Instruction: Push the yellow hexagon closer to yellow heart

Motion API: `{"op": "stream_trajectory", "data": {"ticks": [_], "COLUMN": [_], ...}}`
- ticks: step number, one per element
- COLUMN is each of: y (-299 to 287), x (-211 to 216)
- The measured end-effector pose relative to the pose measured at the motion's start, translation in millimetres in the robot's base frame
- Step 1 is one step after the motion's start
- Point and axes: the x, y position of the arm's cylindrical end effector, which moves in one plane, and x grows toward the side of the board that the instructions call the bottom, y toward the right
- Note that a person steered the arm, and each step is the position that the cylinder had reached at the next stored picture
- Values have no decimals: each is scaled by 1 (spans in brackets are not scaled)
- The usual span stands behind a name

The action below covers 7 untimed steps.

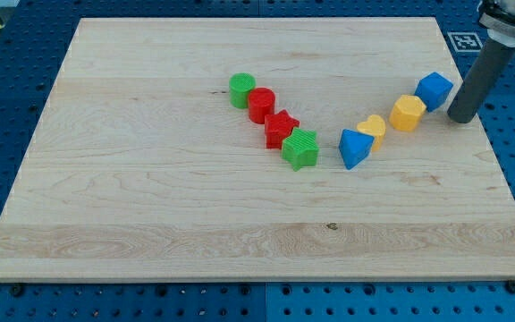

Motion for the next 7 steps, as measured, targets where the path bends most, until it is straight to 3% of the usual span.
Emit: {"op": "stream_trajectory", "data": {"ticks": [3, 5, 7], "y": [-62, -47, -39], "x": [11, 9, -23]}}
